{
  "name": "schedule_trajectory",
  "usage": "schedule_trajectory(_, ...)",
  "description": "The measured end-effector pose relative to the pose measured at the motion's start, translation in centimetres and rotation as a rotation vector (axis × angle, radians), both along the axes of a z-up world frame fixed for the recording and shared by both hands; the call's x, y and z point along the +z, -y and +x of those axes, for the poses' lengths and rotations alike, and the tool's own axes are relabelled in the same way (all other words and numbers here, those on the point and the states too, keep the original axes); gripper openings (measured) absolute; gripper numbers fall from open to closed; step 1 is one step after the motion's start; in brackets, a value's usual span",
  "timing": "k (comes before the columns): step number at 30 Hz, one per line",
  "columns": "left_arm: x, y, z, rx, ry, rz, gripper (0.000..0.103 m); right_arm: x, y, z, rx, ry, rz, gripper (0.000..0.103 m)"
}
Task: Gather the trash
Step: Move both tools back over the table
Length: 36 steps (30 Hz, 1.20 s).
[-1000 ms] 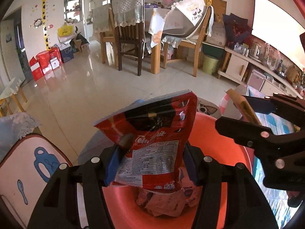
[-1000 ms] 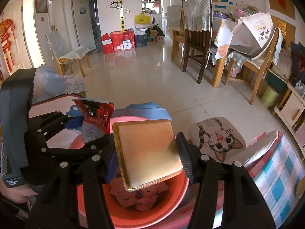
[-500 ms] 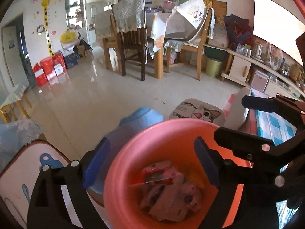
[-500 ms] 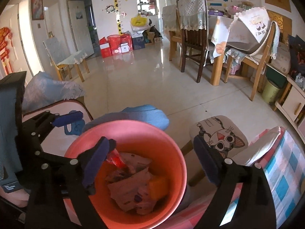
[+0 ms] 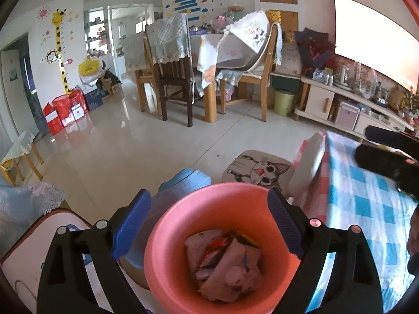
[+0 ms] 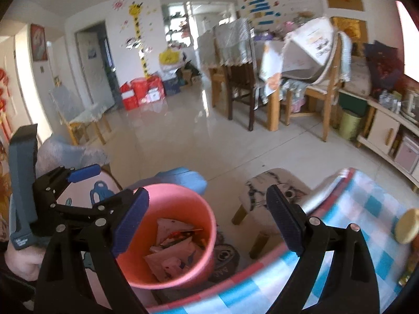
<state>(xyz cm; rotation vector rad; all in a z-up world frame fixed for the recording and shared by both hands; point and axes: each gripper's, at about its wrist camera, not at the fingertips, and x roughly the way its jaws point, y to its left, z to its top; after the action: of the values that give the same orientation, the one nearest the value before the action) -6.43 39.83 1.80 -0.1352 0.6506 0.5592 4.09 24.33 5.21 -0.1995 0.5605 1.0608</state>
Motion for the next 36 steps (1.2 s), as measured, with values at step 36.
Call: schedule_trajectory(36, -5.7, 38.5, 23.1, -0.646, -0.069, -0.056, 0.093, -10.0, 45.8, 6.7, -0.581, 0.067, -0.184, 0.095)
